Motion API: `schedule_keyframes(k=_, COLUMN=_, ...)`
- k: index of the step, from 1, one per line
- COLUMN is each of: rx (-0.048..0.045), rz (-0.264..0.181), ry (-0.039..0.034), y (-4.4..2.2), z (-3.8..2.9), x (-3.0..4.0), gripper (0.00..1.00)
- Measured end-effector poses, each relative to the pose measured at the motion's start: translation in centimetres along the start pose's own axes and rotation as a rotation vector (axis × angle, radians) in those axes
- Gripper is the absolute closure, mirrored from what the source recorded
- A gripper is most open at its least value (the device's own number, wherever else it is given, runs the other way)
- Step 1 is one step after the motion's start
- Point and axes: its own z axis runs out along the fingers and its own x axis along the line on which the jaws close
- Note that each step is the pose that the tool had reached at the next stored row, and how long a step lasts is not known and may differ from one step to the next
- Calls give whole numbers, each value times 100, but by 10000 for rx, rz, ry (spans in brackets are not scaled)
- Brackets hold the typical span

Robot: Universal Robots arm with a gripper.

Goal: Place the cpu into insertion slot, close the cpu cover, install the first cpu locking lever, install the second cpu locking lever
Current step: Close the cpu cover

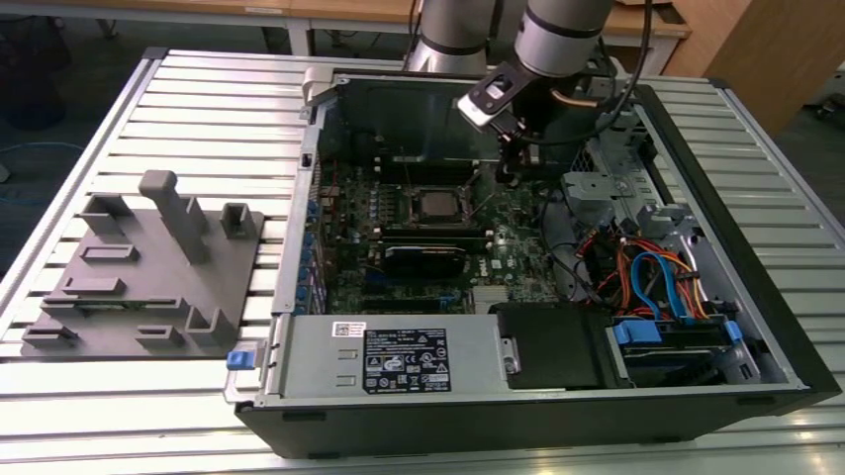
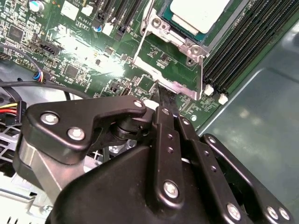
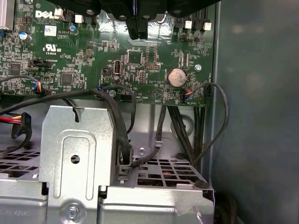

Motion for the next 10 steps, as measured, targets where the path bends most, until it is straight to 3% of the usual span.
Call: schedule_keyframes(k=10, rx=0, rz=0, ry=0, y=-58, z=-13, x=2, gripper=90)
